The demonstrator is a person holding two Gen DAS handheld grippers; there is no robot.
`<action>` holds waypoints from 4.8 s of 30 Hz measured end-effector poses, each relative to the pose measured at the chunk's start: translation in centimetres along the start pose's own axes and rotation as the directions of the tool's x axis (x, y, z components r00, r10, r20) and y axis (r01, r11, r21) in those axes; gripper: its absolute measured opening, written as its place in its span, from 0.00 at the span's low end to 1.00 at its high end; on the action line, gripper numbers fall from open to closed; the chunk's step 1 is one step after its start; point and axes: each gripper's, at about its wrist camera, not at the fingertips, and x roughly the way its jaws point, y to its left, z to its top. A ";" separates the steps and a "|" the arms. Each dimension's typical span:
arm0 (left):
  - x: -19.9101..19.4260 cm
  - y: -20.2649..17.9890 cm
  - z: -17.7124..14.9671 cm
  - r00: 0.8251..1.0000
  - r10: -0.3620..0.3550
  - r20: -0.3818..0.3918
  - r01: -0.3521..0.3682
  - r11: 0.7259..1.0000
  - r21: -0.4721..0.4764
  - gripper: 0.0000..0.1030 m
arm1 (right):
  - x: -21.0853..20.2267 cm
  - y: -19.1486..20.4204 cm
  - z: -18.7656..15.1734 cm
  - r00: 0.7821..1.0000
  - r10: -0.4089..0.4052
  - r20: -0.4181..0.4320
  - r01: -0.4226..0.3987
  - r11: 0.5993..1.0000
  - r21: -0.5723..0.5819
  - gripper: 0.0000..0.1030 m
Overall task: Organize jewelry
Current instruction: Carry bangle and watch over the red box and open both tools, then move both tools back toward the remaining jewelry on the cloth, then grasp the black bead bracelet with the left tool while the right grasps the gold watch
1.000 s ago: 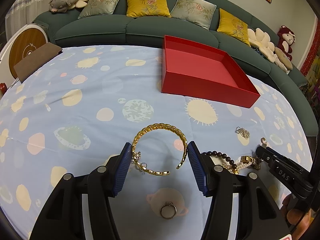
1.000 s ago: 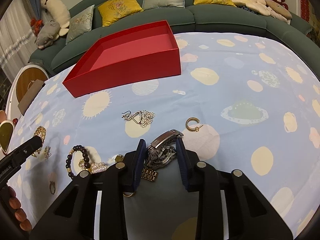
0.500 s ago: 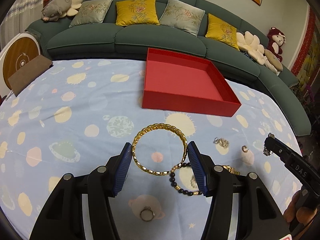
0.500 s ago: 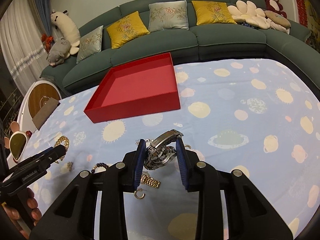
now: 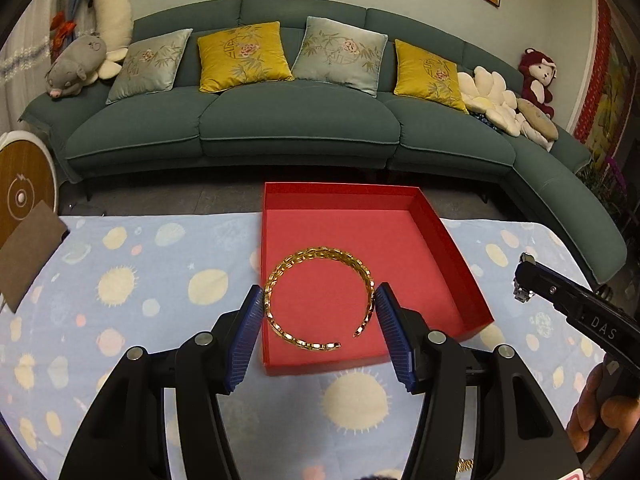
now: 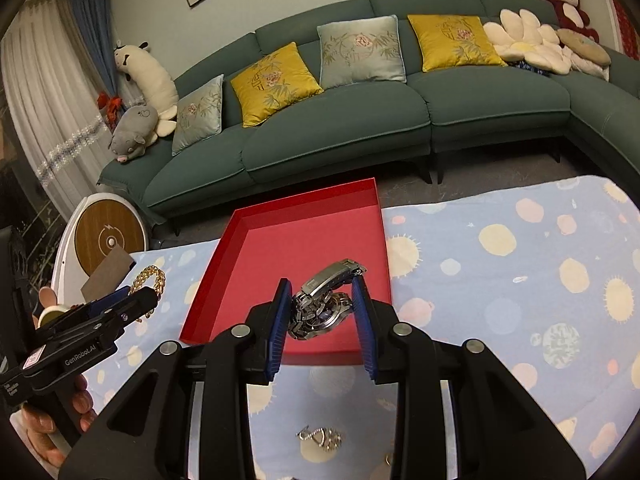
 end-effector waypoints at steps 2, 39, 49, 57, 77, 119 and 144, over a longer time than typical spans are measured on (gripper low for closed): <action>1.8 0.1 0.5 1.000 -0.003 -0.012 0.003 1.000 0.006 0.53 | 2.1 -0.8 0.4 1.000 0.001 -0.020 -0.001 1.000 0.025 0.29; -0.9 1.4 3.2 0.993 0.047 0.104 -0.045 0.999 -0.021 0.63 | -3.2 1.6 2.5 0.991 -0.062 0.120 0.077 0.989 -0.127 0.55; -9.0 1.3 -3.4 0.997 0.007 0.077 -0.001 0.997 -0.074 0.64 | -11.3 0.7 -4.8 0.989 -0.092 0.117 0.104 0.989 -0.101 0.59; -9.3 2.1 -11.6 0.998 0.015 -0.054 -0.021 0.993 -0.120 0.64 | -10.3 1.2 -12.5 0.995 -0.100 -0.020 0.094 0.978 -0.185 0.59; -7.2 1.9 -16.2 0.991 0.020 -0.135 -0.023 0.999 -0.026 0.64 | -1.2 3.6 -18.2 0.971 -0.113 -0.209 0.025 0.924 -0.382 0.46; -1.8 -6.6 -19.6 0.979 -0.090 -0.183 0.122 0.978 0.172 0.14 | -4.9 0.0 -15.7 0.979 -0.090 -0.181 0.051 0.977 -0.209 0.21; -9.5 -3.4 -14.7 0.969 -0.243 -0.034 0.244 0.969 0.040 0.05 | -8.0 2.3 -13.1 0.996 -0.011 -0.086 -0.007 0.979 -0.204 0.21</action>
